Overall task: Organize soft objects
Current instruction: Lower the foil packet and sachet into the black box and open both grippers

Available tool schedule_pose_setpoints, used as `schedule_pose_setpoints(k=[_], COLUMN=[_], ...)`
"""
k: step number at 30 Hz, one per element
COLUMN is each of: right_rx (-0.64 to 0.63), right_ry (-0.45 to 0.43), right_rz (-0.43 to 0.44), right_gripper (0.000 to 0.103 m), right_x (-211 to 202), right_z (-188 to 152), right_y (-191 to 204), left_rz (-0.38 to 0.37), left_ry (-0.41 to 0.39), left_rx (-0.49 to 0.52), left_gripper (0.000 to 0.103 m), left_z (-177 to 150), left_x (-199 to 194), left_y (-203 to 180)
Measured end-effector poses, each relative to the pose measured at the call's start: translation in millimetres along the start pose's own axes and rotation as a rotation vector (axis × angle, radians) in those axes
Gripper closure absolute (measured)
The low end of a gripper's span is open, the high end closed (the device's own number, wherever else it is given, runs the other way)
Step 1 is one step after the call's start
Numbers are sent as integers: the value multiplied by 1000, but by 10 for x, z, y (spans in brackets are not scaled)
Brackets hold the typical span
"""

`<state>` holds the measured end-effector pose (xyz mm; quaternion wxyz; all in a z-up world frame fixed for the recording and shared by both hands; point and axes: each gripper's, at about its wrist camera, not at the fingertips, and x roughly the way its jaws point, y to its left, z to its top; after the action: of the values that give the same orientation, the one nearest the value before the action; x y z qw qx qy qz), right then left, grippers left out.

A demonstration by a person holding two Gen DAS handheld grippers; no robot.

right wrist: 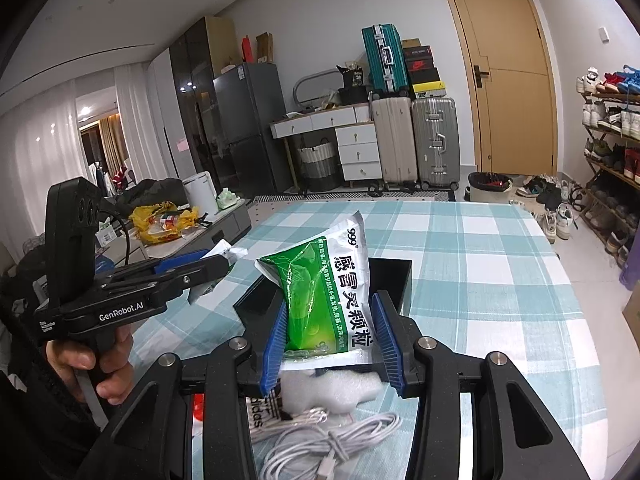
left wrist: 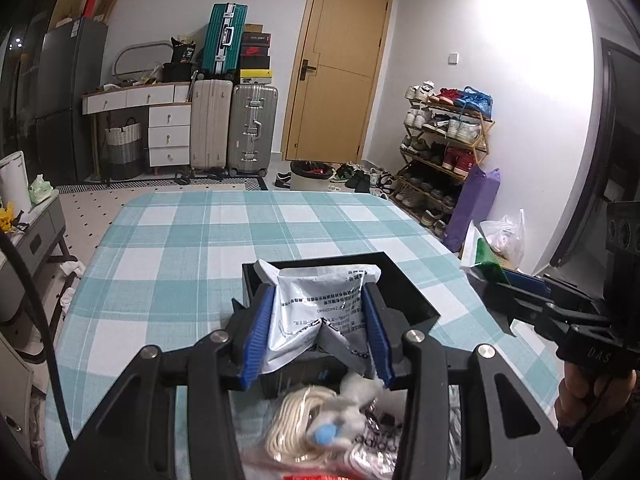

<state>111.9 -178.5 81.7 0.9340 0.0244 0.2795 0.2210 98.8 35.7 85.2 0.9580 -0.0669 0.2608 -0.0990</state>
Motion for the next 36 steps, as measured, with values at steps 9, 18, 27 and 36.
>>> schedule_pose_setpoints(k=[9,18,27,36], right_rx=[-9,-36,-68,-77], right_ry=[38,97,148,181], right_rz=[-18,-45,-92,-100], right_gripper=[61,61,61,61], right_x=[390,775,1044,1162], right_z=[71,100,84,67], right_y=[-91,-154,-183,-238], left_rz=[11,33,46,51], left_ry=[36,85,113,141], left_rx=[5,11,35,19], left_gripper=[60,60,60,59], left_z=[65,19,-31,-67], left_x=[340,618,805,938], left_y=[-8,26,-3,60])
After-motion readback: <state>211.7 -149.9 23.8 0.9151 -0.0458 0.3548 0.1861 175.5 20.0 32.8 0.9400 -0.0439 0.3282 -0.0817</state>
